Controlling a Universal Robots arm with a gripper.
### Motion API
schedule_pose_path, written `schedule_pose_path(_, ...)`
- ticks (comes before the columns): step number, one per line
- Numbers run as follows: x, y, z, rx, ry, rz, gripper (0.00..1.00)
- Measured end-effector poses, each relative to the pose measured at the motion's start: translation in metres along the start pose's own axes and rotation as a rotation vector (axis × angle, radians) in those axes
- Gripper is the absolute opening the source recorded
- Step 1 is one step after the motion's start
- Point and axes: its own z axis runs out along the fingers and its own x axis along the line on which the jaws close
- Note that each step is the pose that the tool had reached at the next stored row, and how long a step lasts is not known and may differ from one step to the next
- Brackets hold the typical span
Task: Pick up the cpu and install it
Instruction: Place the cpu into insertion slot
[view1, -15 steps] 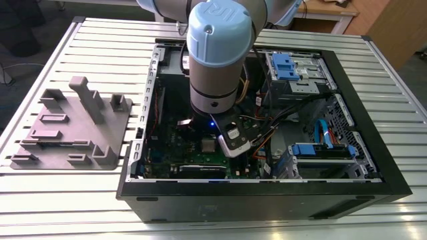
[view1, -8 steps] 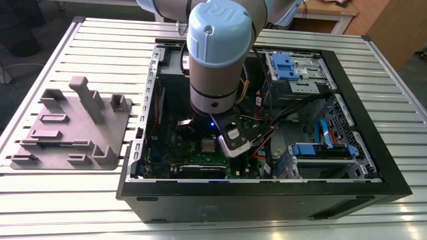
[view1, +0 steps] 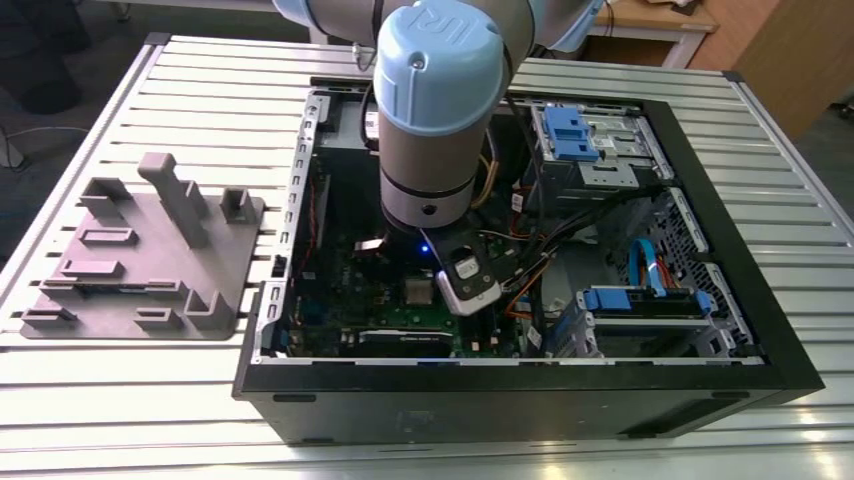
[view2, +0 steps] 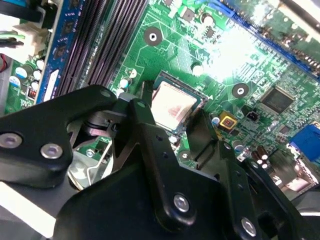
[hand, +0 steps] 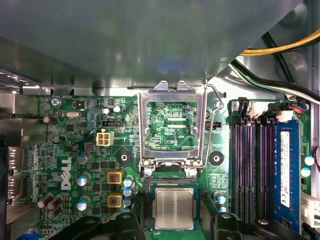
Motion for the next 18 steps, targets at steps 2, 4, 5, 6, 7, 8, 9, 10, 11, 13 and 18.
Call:
schedule_pose_path(2,0.0,0.0,-0.0001,0.0002,0.0001,0.0,0.55)
schedule_pose_path(4,0.0,0.0,-0.0014,0.0005,0.0002,0.0,0.55)
schedule_pose_path(5,0.0,0.0001,-0.0023,0.0003,0.0001,0.0,0.55)
schedule_pose_path(6,0.0,0.0001,-0.0024,0.0,-0.0001,0.0,0.55)
schedule_pose_path(7,0.0,0.0001,-0.0024,0.0,-0.0001,0.0,0.55)
schedule_pose_path(8,0.0,0.0001,-0.0024,-0.0001,0.0,0.0,0.55)
schedule_pose_path(9,0.0,0.0001,-0.0024,0.0,0.0,0.0,0.55)
schedule_pose_path(10,0.0,0.0001,-0.0026,0.0001,0.0001,0.0,0.55)
schedule_pose_path(11,0.0,0.0,-0.0035,0.0004,0.0002,0.0,0.55)
schedule_pose_path(13,-0.0001,0.0001,-0.0039,0.0002,0.0001,0.0,0.55)
schedule_pose_path(18,-0.0001,0.0001,-0.004,0.0,0.0,0.0,0.55)
